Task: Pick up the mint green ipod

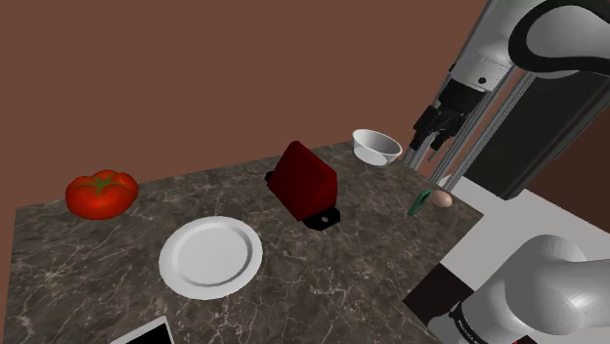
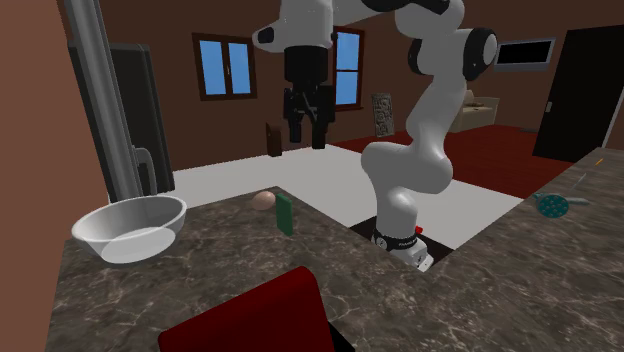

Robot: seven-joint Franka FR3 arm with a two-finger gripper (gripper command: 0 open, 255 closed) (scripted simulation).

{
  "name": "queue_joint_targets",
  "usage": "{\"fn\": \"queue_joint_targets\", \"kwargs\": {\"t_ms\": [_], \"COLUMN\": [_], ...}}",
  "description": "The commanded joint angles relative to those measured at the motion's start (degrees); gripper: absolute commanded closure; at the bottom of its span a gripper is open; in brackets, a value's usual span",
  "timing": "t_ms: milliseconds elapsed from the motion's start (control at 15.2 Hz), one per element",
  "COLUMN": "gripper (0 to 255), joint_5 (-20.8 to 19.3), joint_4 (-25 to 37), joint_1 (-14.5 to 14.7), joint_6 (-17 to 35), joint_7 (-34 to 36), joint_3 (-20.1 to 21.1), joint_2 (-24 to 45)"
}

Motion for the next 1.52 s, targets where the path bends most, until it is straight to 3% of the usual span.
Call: {"fn": "queue_joint_targets", "kwargs": {"t_ms": [0, 1056, 1452], "gripper": [0, 0, 0], "joint_5": [0.0, -12.09, -12.72], "joint_4": [0.0, -19.74, -22.95], "joint_1": [0.0, -9.64, -9.93], "joint_6": [0.0, 18.36, 23.05], "joint_7": [0.0, -8.97, -9.05], "joint_3": [0.0, -11.4, -12.12], "joint_2": [0.0, 1.93, 3.45]}}
